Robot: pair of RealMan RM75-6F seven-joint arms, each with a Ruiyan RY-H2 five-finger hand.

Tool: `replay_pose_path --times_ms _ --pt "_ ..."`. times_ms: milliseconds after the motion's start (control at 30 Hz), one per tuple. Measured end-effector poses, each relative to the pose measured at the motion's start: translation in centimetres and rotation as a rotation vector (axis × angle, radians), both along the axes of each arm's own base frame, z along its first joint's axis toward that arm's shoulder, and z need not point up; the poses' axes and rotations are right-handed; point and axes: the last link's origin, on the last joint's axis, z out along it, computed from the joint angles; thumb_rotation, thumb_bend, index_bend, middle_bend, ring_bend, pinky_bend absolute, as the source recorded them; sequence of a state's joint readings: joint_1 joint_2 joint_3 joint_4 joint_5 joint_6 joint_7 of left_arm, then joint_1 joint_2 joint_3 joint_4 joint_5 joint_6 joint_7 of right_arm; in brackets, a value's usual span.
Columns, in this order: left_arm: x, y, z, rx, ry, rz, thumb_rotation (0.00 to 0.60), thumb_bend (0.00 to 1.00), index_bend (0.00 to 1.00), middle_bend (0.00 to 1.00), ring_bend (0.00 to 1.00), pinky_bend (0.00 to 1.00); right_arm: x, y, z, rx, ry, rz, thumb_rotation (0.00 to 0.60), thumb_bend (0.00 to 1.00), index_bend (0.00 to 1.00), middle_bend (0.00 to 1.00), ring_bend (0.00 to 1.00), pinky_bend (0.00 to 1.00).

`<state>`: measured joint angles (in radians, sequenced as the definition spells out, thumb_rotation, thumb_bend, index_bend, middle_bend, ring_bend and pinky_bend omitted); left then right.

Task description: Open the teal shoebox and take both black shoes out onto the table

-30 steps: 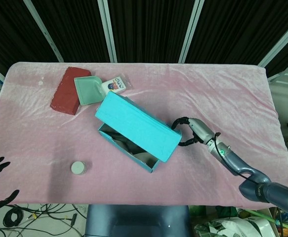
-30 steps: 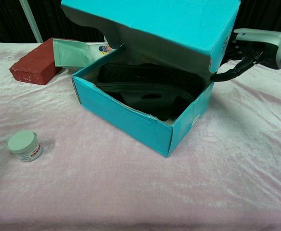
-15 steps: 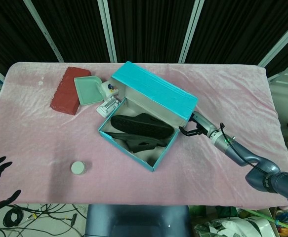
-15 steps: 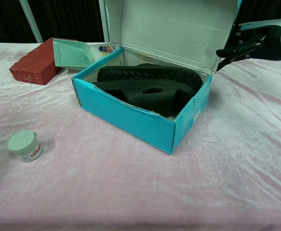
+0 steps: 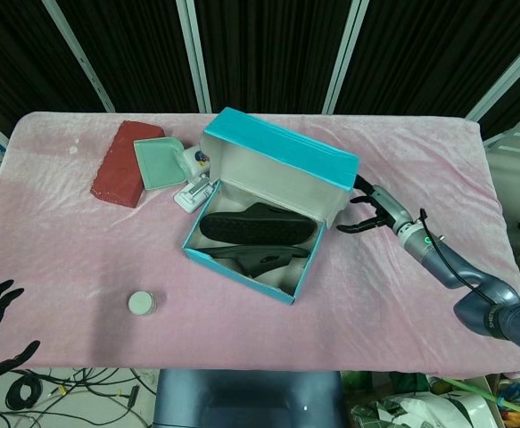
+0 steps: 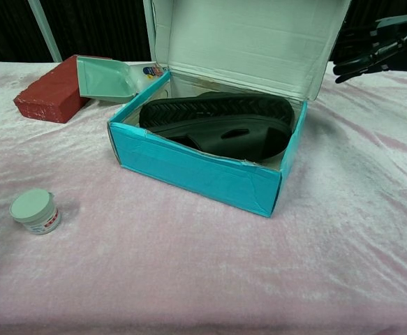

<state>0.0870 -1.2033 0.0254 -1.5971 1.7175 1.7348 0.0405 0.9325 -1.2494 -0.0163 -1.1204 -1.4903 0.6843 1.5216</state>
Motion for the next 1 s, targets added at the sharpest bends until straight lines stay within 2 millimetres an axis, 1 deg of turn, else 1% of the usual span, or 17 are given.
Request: replay_pose_path --times_ms 167,367,533,633,700,800,900,1000 --pt "0.2 0.3 -0.1 -0.006 -0.003 -0.008 0.600 0.00 0.18 0.13 0.09 0.12 -0.7 0.4 1.0 -0.049 0.009 -0.042 0.600 0.00 0.00 0.00 0.00 0.16" --pt "0.1 0.4 -0.1 -0.010 0.001 -0.002 0.600 0.00 0.18 0.13 0.09 0.12 -1.3 0.4 1.7 -0.085 0.009 -0.094 0.600 0.00 0.00 0.00 0.00 0.16" --pt "0.0 0.8 0.1 -0.017 0.028 -0.006 0.600 0.00 0.19 0.13 0.09 0.12 -1.8 0.8 2.4 -0.153 -0.038 -0.120 0.600 0.11 0.00 0.00 0.00 0.16" --pt "0.4 1.3 0.1 -0.033 0.050 -0.024 0.600 0.00 0.19 0.14 0.09 0.15 -2.4 1.6 2.8 -0.208 -0.029 -0.093 0.600 0.13 0.00 0.00 0.00 0.16" --pt "0.8 1.9 0.0 -0.052 0.054 -0.038 0.600 0.00 0.19 0.16 0.10 0.19 -3.0 2.4 3.0 -0.248 0.004 -0.062 0.600 0.13 0.00 0.00 0.00 0.16" --pt "1.6 3.0 0.0 -0.087 0.063 -0.059 0.600 0.02 0.23 0.21 0.14 0.27 -3.8 3.9 3.3 -0.307 0.080 -0.006 0.600 0.13 0.00 0.00 0.00 0.16" --pt "2.8 4.8 -0.1 -0.128 0.068 -0.088 0.600 0.06 0.27 0.27 0.20 0.33 -4.5 5.8 3.6 -0.365 0.155 0.043 0.600 0.13 0.00 0.00 0.00 0.16" --pt "4.3 7.0 -0.3 -0.172 0.068 -0.117 0.600 0.08 0.27 0.29 0.22 0.35 -5.2 8.2 3.9 -0.407 0.199 0.068 0.600 0.13 0.00 0.00 0.00 0.16"
